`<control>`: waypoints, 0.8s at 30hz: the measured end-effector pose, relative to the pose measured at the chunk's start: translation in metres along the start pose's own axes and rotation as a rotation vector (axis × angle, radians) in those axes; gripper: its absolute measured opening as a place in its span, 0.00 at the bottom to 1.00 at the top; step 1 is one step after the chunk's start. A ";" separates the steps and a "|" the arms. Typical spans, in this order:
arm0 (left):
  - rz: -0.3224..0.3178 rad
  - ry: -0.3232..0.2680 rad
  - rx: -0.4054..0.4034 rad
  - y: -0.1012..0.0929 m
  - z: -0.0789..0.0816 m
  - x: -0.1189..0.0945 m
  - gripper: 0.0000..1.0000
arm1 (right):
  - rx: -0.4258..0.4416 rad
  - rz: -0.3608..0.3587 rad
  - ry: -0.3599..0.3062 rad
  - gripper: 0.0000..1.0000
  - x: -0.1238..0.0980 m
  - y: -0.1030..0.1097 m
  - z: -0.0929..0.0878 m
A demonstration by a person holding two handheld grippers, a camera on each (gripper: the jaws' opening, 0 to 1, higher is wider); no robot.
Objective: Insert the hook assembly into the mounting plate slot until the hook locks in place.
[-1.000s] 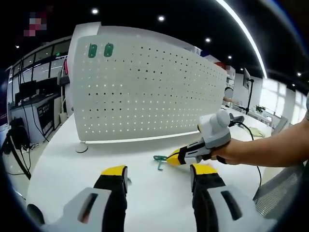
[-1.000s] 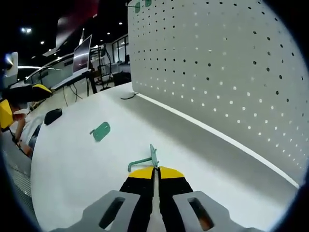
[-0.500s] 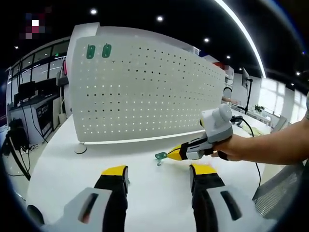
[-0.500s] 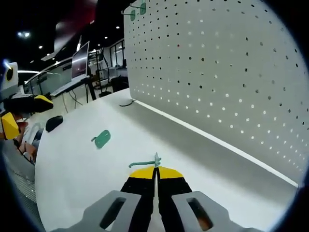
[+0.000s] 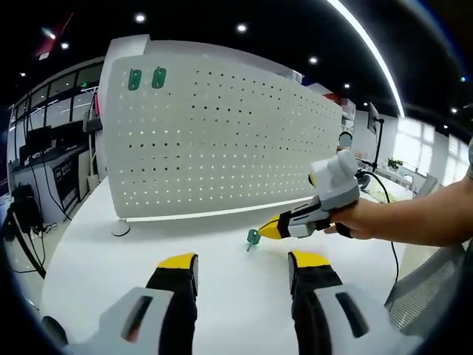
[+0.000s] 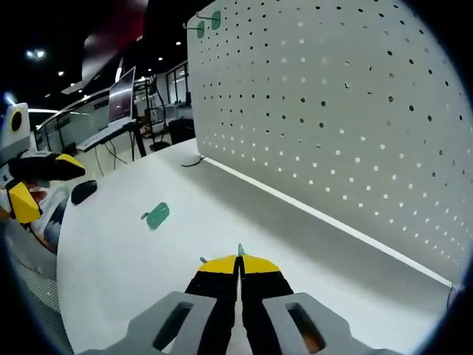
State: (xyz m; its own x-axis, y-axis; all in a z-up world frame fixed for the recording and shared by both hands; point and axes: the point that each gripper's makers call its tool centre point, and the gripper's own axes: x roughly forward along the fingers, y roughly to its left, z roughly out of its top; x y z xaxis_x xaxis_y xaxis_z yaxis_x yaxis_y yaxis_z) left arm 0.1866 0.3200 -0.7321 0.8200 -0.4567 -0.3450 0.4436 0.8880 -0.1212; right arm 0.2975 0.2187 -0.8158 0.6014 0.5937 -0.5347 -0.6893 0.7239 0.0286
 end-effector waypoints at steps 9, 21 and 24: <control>-0.041 0.018 0.072 -0.014 -0.001 0.013 0.50 | 0.022 -0.006 0.006 0.00 -0.004 -0.004 -0.002; -0.113 0.000 0.235 -0.030 0.007 0.058 0.47 | 0.136 0.003 0.000 0.00 -0.007 -0.017 -0.003; -0.131 0.010 0.272 -0.032 0.002 0.073 0.46 | 0.146 0.000 0.002 0.00 -0.008 -0.020 -0.004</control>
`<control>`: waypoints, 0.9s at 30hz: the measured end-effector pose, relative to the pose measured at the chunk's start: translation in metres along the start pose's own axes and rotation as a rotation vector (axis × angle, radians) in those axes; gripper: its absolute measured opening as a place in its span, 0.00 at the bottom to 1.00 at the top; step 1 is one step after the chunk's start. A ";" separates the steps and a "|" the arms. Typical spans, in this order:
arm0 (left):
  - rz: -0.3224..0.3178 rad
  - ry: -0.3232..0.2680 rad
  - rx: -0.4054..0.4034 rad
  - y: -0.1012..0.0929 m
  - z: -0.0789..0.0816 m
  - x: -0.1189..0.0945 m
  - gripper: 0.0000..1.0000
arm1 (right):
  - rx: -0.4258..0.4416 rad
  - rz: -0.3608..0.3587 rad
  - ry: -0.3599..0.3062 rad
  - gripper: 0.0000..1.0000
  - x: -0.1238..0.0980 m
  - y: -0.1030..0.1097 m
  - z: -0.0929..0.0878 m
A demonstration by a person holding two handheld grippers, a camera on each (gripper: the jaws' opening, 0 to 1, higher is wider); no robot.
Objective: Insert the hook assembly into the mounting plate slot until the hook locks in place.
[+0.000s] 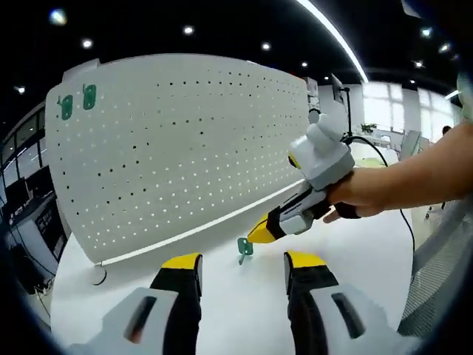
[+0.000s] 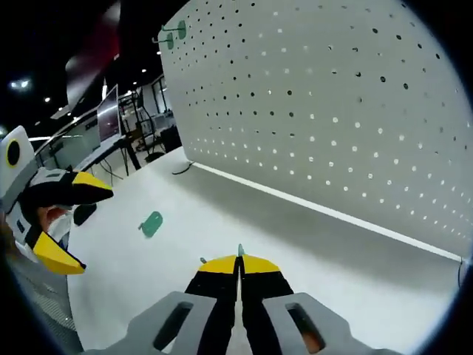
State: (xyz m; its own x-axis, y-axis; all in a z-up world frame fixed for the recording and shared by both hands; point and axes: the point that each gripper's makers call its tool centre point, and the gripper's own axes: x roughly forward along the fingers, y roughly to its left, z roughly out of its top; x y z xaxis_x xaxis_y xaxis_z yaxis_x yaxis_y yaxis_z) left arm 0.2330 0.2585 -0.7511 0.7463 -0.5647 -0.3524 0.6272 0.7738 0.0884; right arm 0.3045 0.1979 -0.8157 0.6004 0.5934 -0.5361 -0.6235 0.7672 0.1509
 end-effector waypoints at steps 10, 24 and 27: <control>-0.058 0.008 0.073 0.005 -0.012 0.044 0.38 | 0.094 0.019 -0.013 0.00 -0.002 -0.007 0.000; -0.112 0.030 0.046 0.001 -0.030 0.092 0.26 | 0.137 0.032 -0.012 0.00 -0.002 -0.015 0.002; -0.124 0.034 0.048 0.000 -0.032 0.098 0.24 | 0.136 0.032 -0.010 0.00 -0.002 -0.016 0.002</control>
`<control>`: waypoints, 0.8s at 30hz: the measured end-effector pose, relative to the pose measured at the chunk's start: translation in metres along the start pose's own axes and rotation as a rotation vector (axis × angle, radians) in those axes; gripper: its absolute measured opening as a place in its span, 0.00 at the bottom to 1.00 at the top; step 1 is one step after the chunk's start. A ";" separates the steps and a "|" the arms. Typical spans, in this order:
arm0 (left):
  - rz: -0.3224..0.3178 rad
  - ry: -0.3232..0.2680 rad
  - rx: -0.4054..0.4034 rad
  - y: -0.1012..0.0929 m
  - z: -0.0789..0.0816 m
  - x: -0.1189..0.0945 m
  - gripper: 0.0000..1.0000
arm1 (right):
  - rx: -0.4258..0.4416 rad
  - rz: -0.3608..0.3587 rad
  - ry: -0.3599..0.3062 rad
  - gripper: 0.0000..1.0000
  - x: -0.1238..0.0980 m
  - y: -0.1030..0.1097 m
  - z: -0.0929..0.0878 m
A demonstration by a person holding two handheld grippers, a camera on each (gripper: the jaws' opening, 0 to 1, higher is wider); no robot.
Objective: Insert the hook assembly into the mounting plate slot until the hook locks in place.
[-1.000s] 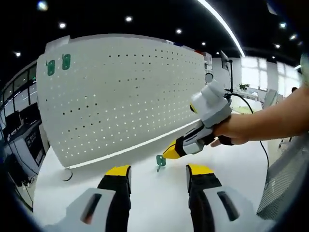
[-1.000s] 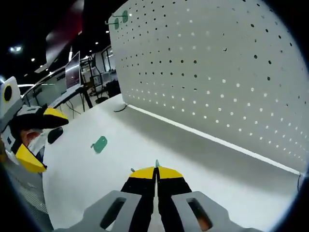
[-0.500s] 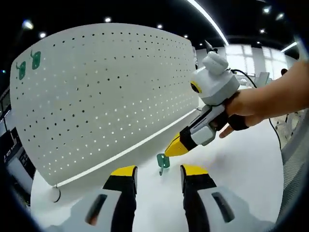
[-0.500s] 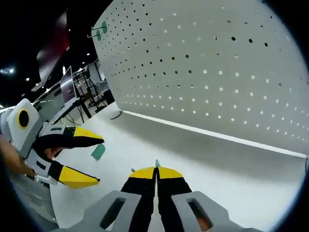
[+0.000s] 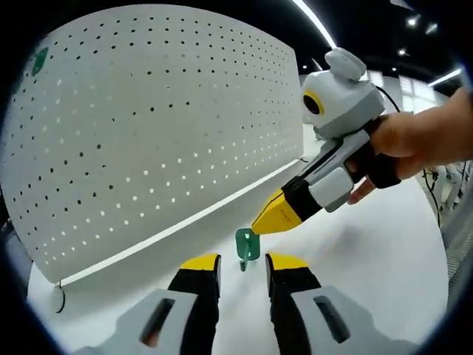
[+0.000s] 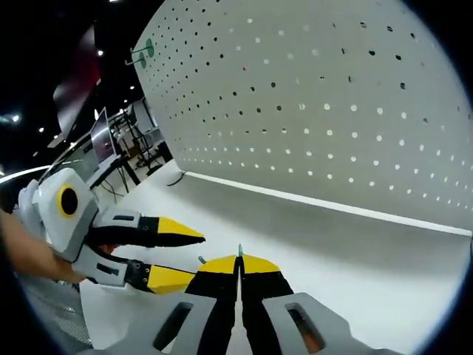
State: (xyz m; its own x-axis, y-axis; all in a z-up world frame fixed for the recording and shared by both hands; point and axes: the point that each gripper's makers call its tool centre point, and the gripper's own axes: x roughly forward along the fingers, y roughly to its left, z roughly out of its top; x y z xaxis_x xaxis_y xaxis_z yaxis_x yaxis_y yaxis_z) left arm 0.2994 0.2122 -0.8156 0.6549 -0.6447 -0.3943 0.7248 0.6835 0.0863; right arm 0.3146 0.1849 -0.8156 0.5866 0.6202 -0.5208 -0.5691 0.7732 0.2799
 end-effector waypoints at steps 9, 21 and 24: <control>-0.018 -0.008 -0.006 0.001 0.000 0.015 0.18 | 0.002 -0.002 0.003 0.00 0.000 -0.004 0.001; -0.046 -0.016 -0.008 -0.007 0.000 0.026 0.11 | -0.002 -0.003 0.009 0.00 0.001 -0.007 0.001; -0.044 -0.017 -0.007 -0.006 0.000 0.028 0.09 | -0.001 -0.004 0.011 0.00 0.001 -0.008 0.001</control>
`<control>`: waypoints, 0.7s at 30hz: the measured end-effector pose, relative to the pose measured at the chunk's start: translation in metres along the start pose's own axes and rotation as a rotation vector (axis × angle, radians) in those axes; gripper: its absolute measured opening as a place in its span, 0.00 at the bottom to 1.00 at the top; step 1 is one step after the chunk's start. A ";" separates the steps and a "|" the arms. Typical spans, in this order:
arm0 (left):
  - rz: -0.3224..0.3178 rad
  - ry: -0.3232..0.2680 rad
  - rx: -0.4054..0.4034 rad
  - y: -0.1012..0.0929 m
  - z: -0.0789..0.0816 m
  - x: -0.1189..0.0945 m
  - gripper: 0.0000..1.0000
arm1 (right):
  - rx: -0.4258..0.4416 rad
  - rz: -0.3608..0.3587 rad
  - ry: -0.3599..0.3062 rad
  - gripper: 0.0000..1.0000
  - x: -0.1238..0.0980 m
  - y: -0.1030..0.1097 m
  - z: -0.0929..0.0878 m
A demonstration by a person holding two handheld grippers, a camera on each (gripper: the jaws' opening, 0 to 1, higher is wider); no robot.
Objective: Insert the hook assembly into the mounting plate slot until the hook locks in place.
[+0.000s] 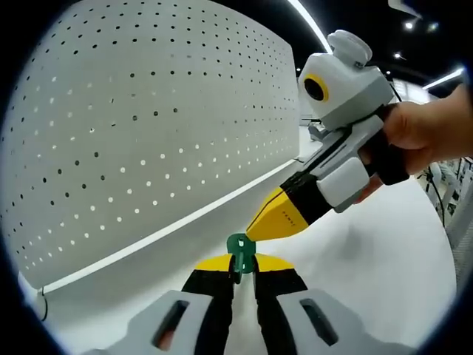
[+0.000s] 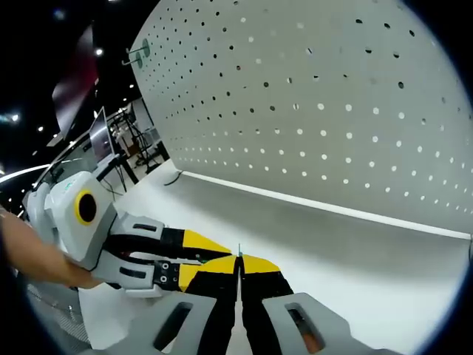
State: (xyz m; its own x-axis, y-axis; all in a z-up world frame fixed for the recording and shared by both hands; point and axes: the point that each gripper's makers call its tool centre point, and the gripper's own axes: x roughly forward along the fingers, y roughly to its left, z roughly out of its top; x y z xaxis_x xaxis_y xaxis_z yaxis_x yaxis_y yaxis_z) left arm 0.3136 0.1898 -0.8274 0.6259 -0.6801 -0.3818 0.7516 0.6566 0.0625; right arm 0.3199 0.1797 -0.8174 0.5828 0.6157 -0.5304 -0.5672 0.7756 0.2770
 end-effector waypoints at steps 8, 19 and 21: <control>-0.001 0.000 -0.007 0.000 -0.001 0.004 0.06 | -0.001 -0.003 0.005 0.00 -0.001 -0.001 -0.001; 0.002 -0.002 -0.005 0.000 0.000 0.006 0.04 | 0.000 -0.006 0.006 0.00 -0.001 -0.002 -0.001; 0.003 -0.001 -0.008 0.000 -0.001 0.007 0.04 | 0.001 -0.008 0.007 0.00 -0.001 -0.003 -0.001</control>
State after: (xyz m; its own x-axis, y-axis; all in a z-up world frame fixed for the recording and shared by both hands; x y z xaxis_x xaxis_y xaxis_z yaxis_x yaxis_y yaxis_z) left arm 0.3179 0.1856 -0.8305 0.6287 -0.6783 -0.3804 0.7479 0.6614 0.0568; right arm 0.3207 0.1766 -0.8189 0.5835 0.6081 -0.5383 -0.5619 0.7808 0.2731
